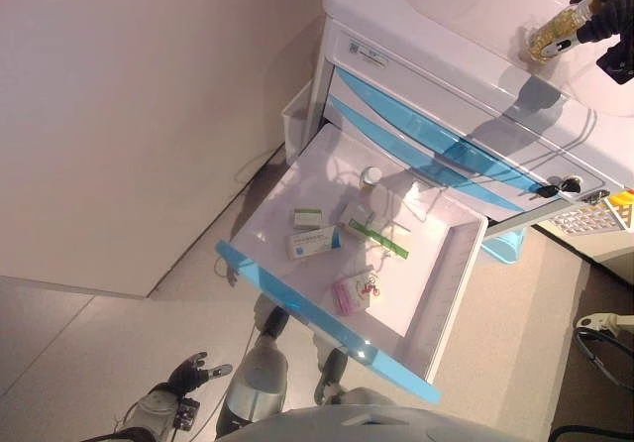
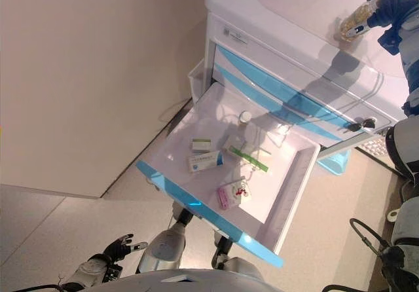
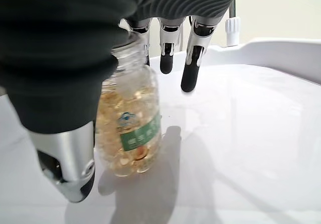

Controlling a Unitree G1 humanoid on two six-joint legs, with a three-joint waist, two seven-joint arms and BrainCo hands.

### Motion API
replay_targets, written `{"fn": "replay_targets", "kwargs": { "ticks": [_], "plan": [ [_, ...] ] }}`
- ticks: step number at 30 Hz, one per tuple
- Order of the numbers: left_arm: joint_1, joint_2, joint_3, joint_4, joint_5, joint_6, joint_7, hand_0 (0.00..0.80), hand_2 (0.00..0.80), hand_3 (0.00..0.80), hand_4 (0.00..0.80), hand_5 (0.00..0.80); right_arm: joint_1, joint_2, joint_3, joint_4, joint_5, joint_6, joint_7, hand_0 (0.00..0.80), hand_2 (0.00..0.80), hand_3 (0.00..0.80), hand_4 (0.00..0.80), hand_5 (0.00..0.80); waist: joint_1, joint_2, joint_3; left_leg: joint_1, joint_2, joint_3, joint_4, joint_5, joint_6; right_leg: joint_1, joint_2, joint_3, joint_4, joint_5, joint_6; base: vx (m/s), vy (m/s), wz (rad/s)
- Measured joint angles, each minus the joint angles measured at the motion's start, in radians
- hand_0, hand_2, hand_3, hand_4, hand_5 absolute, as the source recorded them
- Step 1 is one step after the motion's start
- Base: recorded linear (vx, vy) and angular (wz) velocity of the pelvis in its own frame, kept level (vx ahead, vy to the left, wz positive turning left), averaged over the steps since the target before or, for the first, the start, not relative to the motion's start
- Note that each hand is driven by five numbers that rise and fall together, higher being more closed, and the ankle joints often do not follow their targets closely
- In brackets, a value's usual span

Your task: Open the drawer and pick up the medicine

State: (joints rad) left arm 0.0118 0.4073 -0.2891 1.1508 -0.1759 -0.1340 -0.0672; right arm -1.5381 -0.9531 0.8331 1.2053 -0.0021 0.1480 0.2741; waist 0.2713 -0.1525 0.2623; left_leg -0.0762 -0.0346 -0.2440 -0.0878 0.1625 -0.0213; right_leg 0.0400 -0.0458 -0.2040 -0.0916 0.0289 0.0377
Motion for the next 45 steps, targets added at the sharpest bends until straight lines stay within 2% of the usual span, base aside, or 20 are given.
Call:
{"fn": "replay_targets", "kwargs": {
  "ticks": [10,18,22,26,30,37,40,42,45],
  "plan": [
    [0.000,0.000,0.000,-0.008,0.000,0.002,-0.001,0.000,0.000,0.000,0.000,0.000,0.000,-0.016,-0.002,0.002,0.024,-0.023,-0.019,0.000,0.000,0.000,0.000,0.000,-0.006,0.002,-0.001,0.017,0.001,0.023,0.000,-0.003,-0.001,0.007,-0.009,0.016,0.000,0.001,0.000,0.014,0.004,-0.06],
    [0.006,-0.001,0.000,-0.009,0.000,0.002,-0.008,0.000,0.000,0.000,0.000,0.000,-0.006,-0.048,-0.034,-0.014,0.095,-0.100,-0.192,0.000,0.000,0.000,0.000,0.000,-0.017,0.008,-0.004,0.043,0.001,0.048,0.000,-0.013,0.006,0.021,-0.012,0.038,0.000,0.001,0.000,-0.012,-0.017,-0.09],
    [0.006,-0.002,-0.001,-0.009,0.001,0.004,-0.011,0.000,0.000,0.000,0.000,0.000,-0.007,-0.087,-0.053,-0.034,0.102,-0.114,-0.248,0.000,0.000,0.000,0.000,0.000,-0.023,0.023,-0.015,0.048,0.001,0.061,0.000,-0.015,0.009,0.021,-0.013,0.054,0.000,0.004,-0.001,-0.028,-0.019,-0.08],
    [0.008,-0.003,-0.001,-0.009,0.012,0.021,-0.022,0.000,0.000,0.000,0.000,0.000,-0.006,-0.099,-0.058,-0.037,0.134,-0.123,-0.263,0.000,0.000,0.000,0.000,0.000,-0.055,0.050,-0.040,0.053,0.001,0.071,0.000,-0.013,0.016,0.021,-0.013,0.061,0.000,0.005,0.001,-0.047,-0.010,-0.08],
    [0.016,-0.003,-0.023,-0.009,0.037,0.025,-0.035,0.000,0.000,0.000,0.000,0.000,0.032,-0.102,-0.148,-0.078,0.191,-0.180,-0.308,0.000,0.000,0.000,0.000,0.000,-0.080,0.072,-0.061,0.078,0.006,0.109,0.000,-0.023,0.020,0.030,-0.011,0.096,0.000,0.006,0.002,-0.060,-0.019,-0.28],
    [0.025,-0.004,-0.051,-0.019,0.080,0.069,-0.059,0.000,0.000,0.000,0.000,0.000,0.398,-0.054,-0.430,-0.418,0.254,-0.330,-0.465,0.000,0.000,0.000,0.000,0.000,-0.176,0.081,-0.138,0.122,0.017,0.186,0.000,-0.049,0.024,0.038,-0.009,0.155,0.001,0.008,0.003,-0.089,-0.020,-0.32],
    [0.019,-0.006,-0.052,-0.032,0.095,0.084,-0.070,0.000,0.000,0.000,0.000,0.000,0.591,0.008,-0.545,-0.594,0.251,-0.372,-0.520,0.000,0.000,0.000,0.000,0.000,-0.217,0.095,-0.147,0.141,0.019,0.221,-0.001,-0.057,0.028,0.038,-0.006,0.193,0.004,0.013,0.004,-0.085,-0.016,-0.35],
    [0.009,-0.014,-0.051,-0.035,0.095,0.089,-0.075,0.000,0.000,0.000,0.000,0.000,0.722,0.057,-0.611,-0.703,0.246,-0.394,-0.547,0.000,0.000,0.000,0.000,0.000,-0.246,0.106,-0.154,0.145,0.020,0.235,-0.002,-0.061,0.031,0.037,-0.009,0.200,0.003,0.018,0.009,-0.058,-0.014,-0.30],
    [0.010,-0.039,-0.051,-0.026,0.095,0.109,-0.071,0.000,0.000,0.000,0.000,0.000,0.915,0.177,-0.728,-0.827,0.239,-0.404,-0.586,0.000,0.000,0.000,0.000,0.000,-0.283,0.119,-0.164,0.154,0.022,0.269,-0.005,-0.075,0.028,0.032,-0.010,0.226,0.003,0.020,0.013,-0.034,-0.006,-0.29]
  ]
}}
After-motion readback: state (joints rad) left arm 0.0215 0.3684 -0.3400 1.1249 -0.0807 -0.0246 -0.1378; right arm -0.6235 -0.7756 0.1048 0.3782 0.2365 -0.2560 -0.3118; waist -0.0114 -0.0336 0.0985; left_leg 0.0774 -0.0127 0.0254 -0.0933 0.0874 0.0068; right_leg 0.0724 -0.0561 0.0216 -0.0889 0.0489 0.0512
